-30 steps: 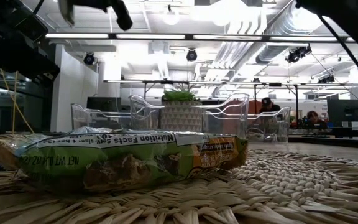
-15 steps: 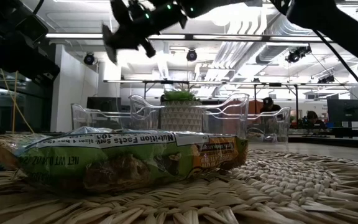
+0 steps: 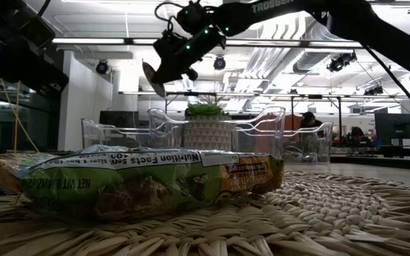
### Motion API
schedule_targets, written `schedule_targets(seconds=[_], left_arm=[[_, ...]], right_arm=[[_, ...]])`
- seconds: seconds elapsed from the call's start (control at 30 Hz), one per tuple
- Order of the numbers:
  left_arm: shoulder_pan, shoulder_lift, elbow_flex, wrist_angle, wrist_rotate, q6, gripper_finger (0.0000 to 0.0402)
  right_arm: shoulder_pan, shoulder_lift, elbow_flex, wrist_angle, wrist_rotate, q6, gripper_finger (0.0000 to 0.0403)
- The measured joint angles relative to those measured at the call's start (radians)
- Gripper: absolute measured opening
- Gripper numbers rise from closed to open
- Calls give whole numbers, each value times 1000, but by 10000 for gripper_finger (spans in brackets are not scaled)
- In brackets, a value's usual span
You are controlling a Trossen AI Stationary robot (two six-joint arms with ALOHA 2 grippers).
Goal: Pick and place Granola Bars by type
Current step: Put the yellow granola bar into the top left transparent bin
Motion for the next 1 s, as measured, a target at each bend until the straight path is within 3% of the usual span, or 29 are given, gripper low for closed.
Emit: schedule_targets(seconds=[0.2,0.57,1.0], left_arm=[[0,0,0,0,1,0,1],[0,0,0,0,3,0,1],[0,0,0,0,3,0,1]], right_arm=[[-5,66,0,47,-68,-8,55],[12,129,-1,53,-69,-8,55],[12,132,2,-111,-51,-1,55]])
